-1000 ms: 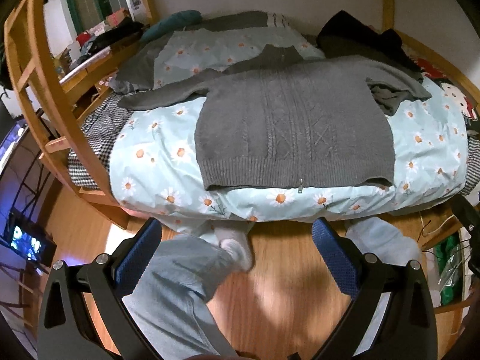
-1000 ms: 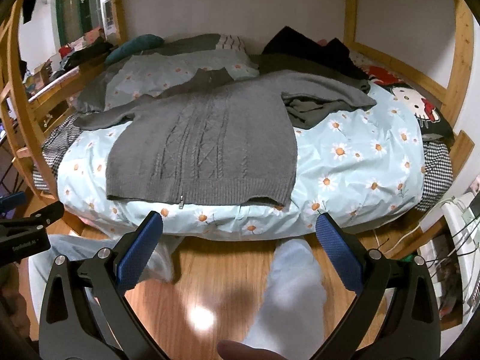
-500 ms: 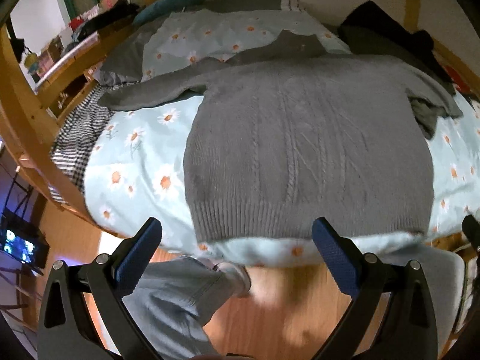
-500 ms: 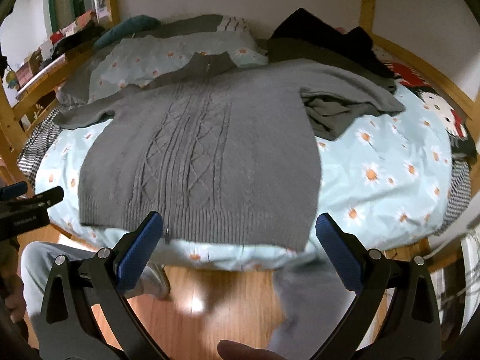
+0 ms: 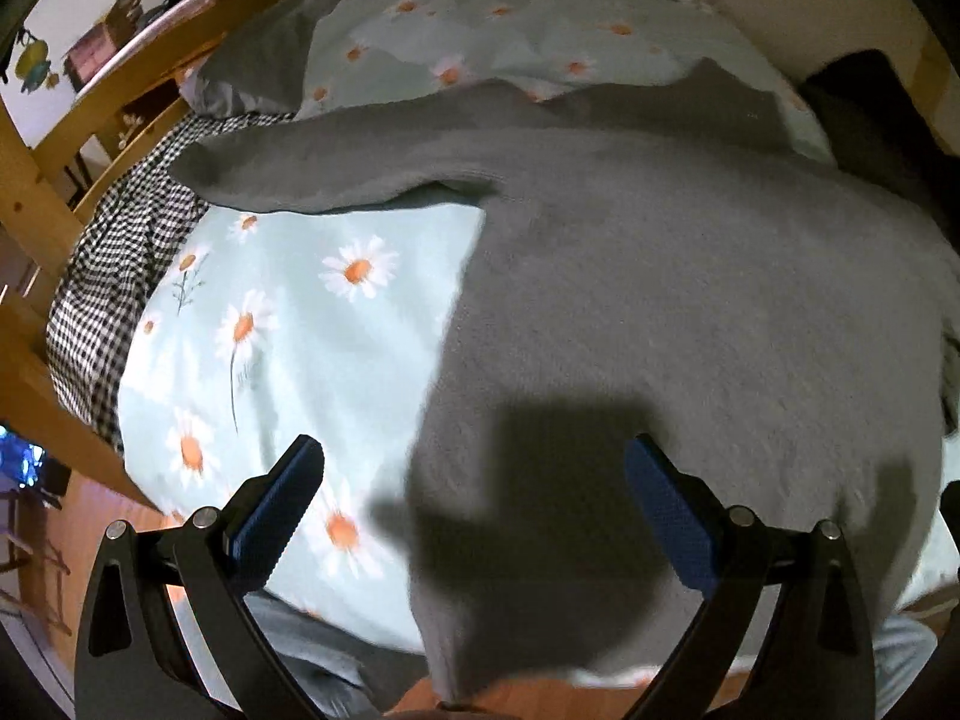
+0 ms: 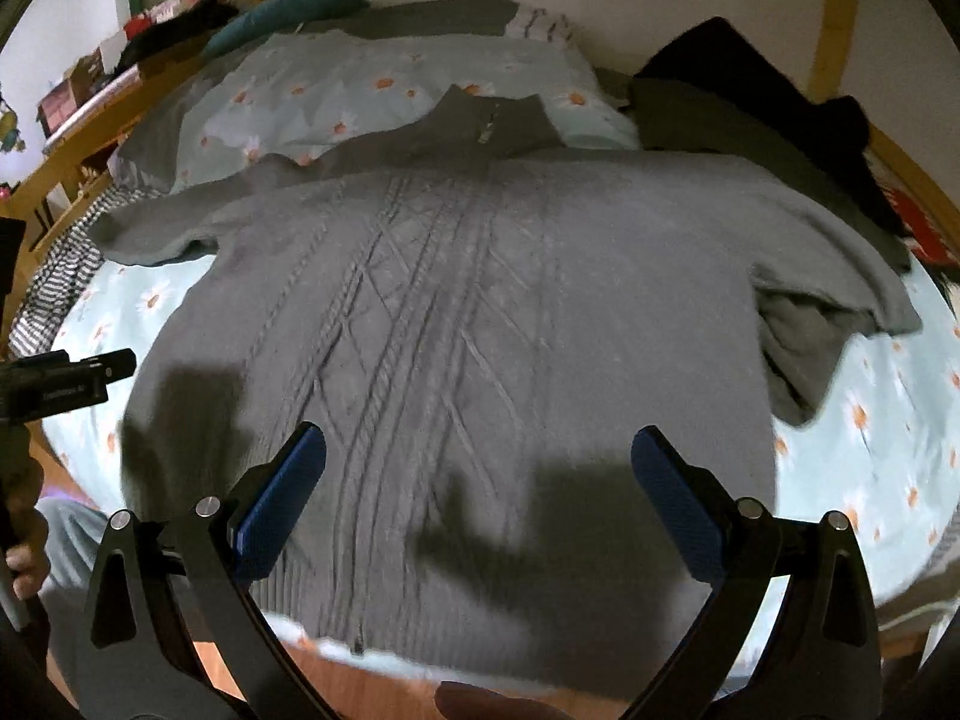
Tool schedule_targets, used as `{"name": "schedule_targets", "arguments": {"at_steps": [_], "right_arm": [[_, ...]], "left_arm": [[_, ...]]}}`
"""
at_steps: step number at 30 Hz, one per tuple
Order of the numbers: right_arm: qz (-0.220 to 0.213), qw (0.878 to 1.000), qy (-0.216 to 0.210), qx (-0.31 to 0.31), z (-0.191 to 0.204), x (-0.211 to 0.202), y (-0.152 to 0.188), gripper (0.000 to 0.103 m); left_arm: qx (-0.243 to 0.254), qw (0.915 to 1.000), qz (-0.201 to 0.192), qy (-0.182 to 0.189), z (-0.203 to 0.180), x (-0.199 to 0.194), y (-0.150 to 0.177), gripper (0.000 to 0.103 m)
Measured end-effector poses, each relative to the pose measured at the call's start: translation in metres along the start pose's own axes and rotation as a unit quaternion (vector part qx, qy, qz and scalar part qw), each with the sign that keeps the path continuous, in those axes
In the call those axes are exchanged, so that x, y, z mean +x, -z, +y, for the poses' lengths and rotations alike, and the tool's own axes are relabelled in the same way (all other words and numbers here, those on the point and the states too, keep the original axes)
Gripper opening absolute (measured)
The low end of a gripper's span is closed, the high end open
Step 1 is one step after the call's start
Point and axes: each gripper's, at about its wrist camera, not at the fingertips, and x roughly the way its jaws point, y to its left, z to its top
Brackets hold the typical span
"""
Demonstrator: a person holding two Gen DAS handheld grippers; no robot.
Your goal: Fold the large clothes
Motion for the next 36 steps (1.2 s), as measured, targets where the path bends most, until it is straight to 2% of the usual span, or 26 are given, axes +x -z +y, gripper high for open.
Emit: {"name": "schedule_targets", "arguments": {"at_steps": [6,8,12,15,18,21,22,25,30,32,34,36], "right_arm": [[0.017,0.999,-0.023,-0.014,0.026,0.052,-0.038,0.1],[0.018,0.999,-0.03,-0.034,0.044,0.07,-0.052,0.1],[0.007,0.993,-0.049,-0.107,0.094,0.099,-0.073,0.1],[0.001,0.986,-0.06,-0.155,0.132,0.118,-0.083,0.101],[-0.01,0.972,-0.094,-0.214,0.175,0.14,-0.089,0.1],[-0.028,0.954,-0.148,-0.261,0.217,0.159,-0.094,0.101],[-0.041,0.942,-0.157,-0.293,0.238,0.166,-0.096,0.1],[-0.072,0.921,-0.141,-0.355,0.276,0.177,-0.098,0.1],[-0.108,0.881,-0.1,-0.449,0.331,0.194,-0.101,0.1],[-0.122,0.86,-0.083,-0.489,0.355,0.201,-0.098,0.1],[-0.12,0.851,-0.069,-0.506,0.368,0.209,-0.097,0.1],[-0.128,0.857,-0.064,-0.495,0.373,0.214,-0.102,0.1]], "left_arm": [[-0.048,0.9988,0.008,0.003,0.033,0.051,-0.052,0.099],[-0.079,0.9969,0.001,-0.002,0.054,0.068,-0.075,0.099],[-0.145,0.9894,0.002,0.009,0.1,0.108,-0.12,0.098],[-0.178,0.9838,0.013,0.02,0.131,0.135,-0.138,0.098],[-0.191,0.9809,0.021,0.031,0.153,0.153,-0.15,0.098],[-0.209,0.9754,0.028,0.063,0.179,0.168,-0.161,0.098],[-0.22,0.9718,0.032,0.078,0.189,0.173,-0.165,0.098],[-0.248,0.9632,0.029,0.099,0.209,0.182,-0.171,0.098],[-0.263,0.9562,0.011,0.128,0.235,0.192,-0.182,0.098],[-0.282,0.9475,-0.003,0.151,0.25,0.194,-0.184,0.098],[-0.3,0.94,-0.014,0.162,0.262,0.194,-0.183,0.098],[-0.322,0.9313,-0.025,0.169,0.274,0.195,-0.179,0.098]]}}
